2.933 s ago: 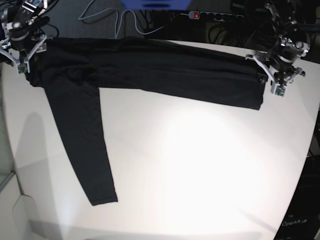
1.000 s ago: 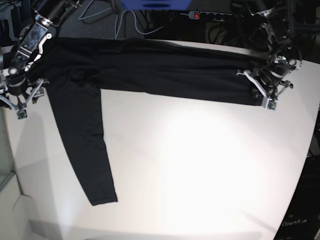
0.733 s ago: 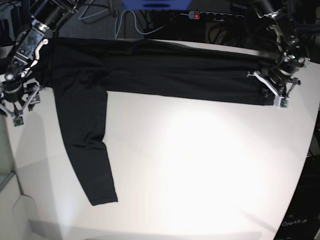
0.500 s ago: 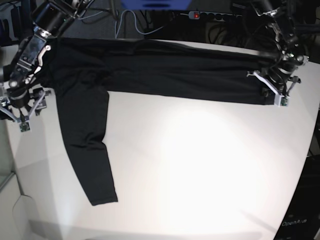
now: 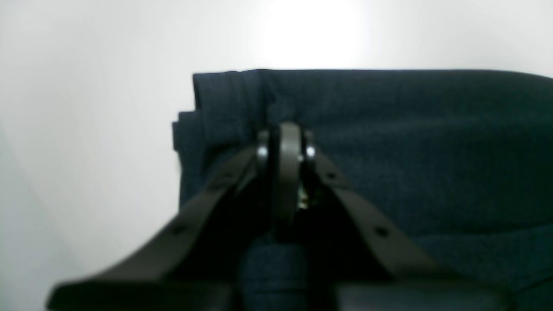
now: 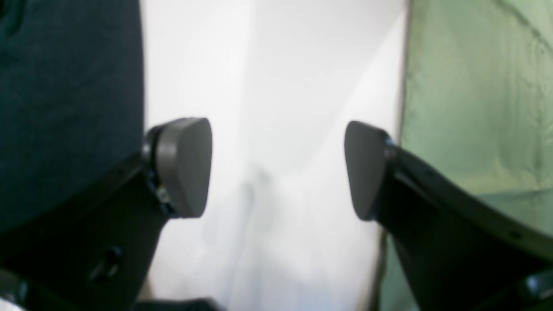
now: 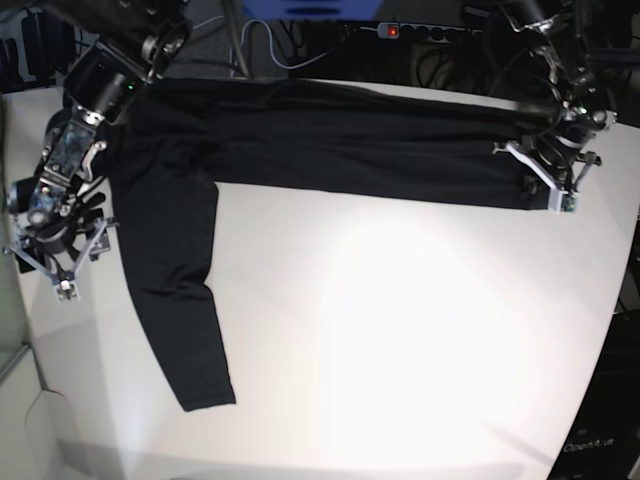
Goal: Fold the T-shirt properly
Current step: 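Lower the right gripper and grasp the black sleeve near the shoulder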
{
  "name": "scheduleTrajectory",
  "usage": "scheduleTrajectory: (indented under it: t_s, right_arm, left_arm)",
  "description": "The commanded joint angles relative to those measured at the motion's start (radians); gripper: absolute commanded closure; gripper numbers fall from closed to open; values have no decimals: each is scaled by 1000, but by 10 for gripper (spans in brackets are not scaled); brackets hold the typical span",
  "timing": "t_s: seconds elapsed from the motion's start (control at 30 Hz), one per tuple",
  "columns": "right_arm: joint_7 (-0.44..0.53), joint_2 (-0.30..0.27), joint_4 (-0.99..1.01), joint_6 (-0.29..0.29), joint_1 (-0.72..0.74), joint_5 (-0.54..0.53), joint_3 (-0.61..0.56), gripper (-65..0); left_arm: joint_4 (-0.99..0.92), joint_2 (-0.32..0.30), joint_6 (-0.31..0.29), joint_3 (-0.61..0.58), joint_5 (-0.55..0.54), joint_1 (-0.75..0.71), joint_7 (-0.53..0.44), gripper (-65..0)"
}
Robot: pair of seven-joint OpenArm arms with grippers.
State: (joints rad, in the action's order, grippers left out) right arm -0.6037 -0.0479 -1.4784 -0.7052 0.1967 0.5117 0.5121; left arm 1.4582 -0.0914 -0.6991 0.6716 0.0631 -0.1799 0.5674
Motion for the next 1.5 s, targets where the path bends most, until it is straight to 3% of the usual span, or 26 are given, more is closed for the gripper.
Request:
scheduleTrajectory:
  t_s: [0.0, 0.3, 0.67, 0.8, 1.17, 1.47]
  right_arm:
    - [6, -13, -17, 7, 36, -14, -20, -466]
    - [-12, 33, 15, 7, 102, -15, -88, -463]
    - [0, 6, 282, 7, 251, -18, -82, -461]
    - [46, 7, 347, 7, 277, -18, -80, -460]
    - [149, 4, 503, 7, 306, -20, 61, -460]
    - [149, 0, 505, 7, 294, -20, 90, -460]
  left_arm:
    - [-11, 2, 1, -2, 51, -14, 76, -26]
    - [-12, 3, 1, -2, 51, -14, 78, -26]
    - [-12, 3, 1, 4, 51, -14, 84, -26]
    - [-12, 3, 1, 4, 51, -14, 85, -26]
    - [-7, 3, 1, 4, 53, -14, 88, -26]
    - [-4, 22, 1, 6, 113, -14, 79, -26]
